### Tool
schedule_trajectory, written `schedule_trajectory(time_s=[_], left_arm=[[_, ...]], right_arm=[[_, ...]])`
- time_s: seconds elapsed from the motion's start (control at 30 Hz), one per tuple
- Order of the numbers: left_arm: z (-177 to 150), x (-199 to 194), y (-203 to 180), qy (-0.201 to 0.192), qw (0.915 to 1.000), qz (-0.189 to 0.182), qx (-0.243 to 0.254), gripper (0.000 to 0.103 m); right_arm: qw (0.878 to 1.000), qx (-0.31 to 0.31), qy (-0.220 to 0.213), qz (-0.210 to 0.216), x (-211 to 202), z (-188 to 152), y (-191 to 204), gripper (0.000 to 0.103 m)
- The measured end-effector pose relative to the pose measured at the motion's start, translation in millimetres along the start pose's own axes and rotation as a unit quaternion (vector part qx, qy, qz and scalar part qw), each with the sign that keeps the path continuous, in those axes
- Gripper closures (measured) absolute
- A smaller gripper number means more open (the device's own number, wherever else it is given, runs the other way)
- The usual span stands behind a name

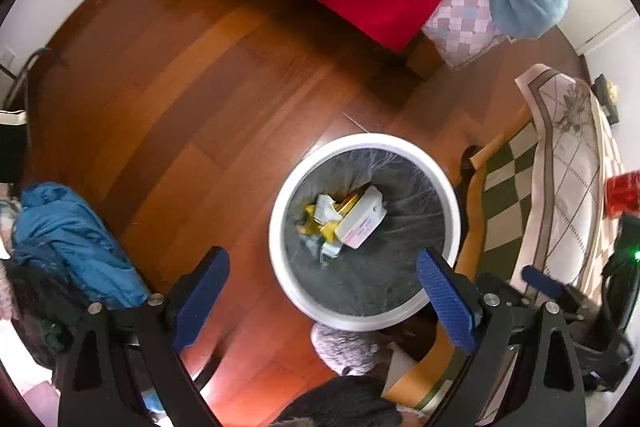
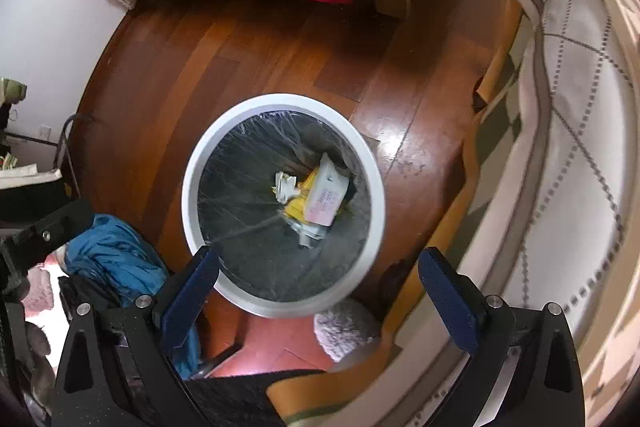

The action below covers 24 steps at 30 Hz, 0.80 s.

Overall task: Collect trash
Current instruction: 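Carry the wrapper and pink-white box over the bin and release both, then move both tools back toward the table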

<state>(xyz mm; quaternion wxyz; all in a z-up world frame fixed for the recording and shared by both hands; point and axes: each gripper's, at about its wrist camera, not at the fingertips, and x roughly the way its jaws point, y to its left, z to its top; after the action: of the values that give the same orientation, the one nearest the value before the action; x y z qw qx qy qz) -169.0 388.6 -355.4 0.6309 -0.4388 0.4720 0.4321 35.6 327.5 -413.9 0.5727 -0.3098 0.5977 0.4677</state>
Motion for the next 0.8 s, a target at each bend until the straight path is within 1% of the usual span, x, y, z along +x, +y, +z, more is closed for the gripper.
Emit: schedule_trajectory(time_s=[0.17,0.3,0.53,0.8], left_arm=[[-19,-21,-5,-0.032,0.9980,0.052,0.015,0.008],[-32,-41,-10,-0.050,0.9957,0.072,0.028,0.008],[-51,-81,-18,-0.086,0.9922,0.082,0.038,0.008],[-79,-134,-28,-0.123,0.9882,0.078,0.046,0.008]], right_arm=[[0.999,-0.024,-0.015,-0.033,-21,-16,5,0.002],[0.998,-0.034,-0.031,-0.043,-41,-30,7,0.002],[0.997,-0.042,-0.061,-0.035,-86,-54,11,0.002],[0.992,-0.052,-0.109,-0.024,-147,-82,13,0.002]])
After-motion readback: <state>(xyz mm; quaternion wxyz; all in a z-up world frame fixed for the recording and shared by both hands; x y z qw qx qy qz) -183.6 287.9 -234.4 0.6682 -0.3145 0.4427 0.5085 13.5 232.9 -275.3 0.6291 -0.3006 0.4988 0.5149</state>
